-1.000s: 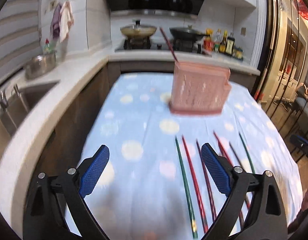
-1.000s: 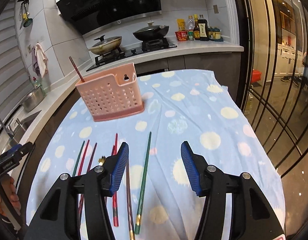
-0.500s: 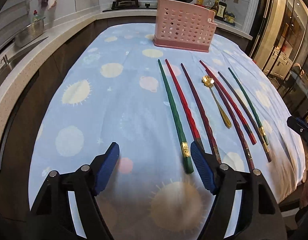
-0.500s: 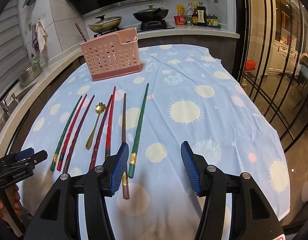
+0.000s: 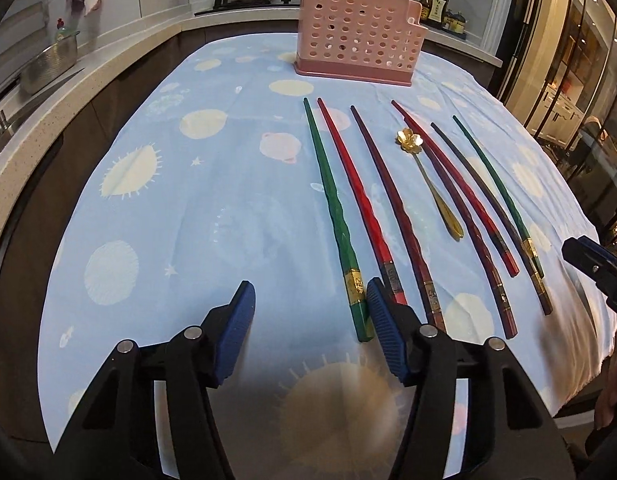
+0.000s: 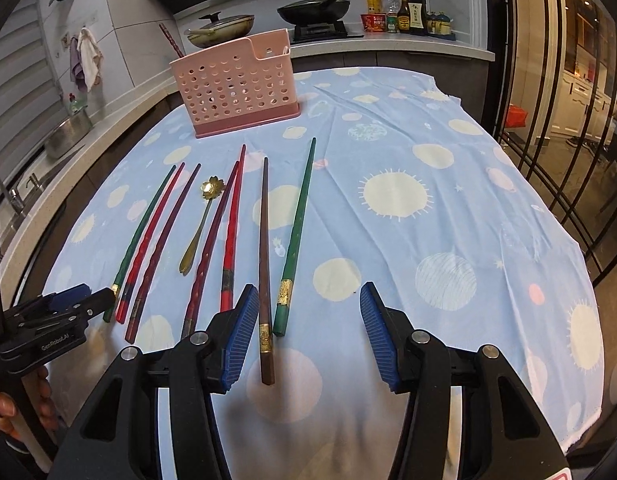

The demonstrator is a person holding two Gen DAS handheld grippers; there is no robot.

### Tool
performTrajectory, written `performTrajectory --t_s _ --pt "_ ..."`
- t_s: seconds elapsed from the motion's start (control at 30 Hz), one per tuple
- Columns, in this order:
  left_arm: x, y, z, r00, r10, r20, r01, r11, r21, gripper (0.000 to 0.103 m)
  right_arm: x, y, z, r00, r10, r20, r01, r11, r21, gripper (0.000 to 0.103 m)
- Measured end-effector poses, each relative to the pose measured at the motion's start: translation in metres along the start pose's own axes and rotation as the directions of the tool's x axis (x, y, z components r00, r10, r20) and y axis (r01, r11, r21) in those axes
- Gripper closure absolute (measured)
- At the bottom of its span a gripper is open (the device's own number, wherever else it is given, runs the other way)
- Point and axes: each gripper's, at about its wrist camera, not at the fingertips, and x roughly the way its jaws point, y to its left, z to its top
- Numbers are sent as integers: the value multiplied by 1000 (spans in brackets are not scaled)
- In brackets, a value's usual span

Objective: Organize utensils
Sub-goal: 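Grasp a green chopstick with the left tool while the right tool grasps another green chopstick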

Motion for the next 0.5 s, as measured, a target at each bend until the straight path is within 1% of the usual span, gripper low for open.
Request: performTrajectory --t_s 0.07,0.17,0.3,0.47,0.5 --pt "0 0 0 1000 8 2 -8 1000 3 58 4 3 1 1000 4 -7 -4 1000 -8 61" --pt "1 3 1 1000 0 3 0 1000 -5 66 10 7 2 1000 5 -10 -5 1000 -23 66" --pt "1 7 2 1000 -17 3 17 1000 -22 70 20 12 5 1000 6 -19 -7 999 -34 73" --pt "1 6 1 1000 -16 8 16 1000 -17 71 31 13 5 999 5 -41 -7 999 -38 83" --pt "1 6 1 1000 -16 8 16 1000 -16 71 32 13 5 999 5 -44 -6 999 -38 84"
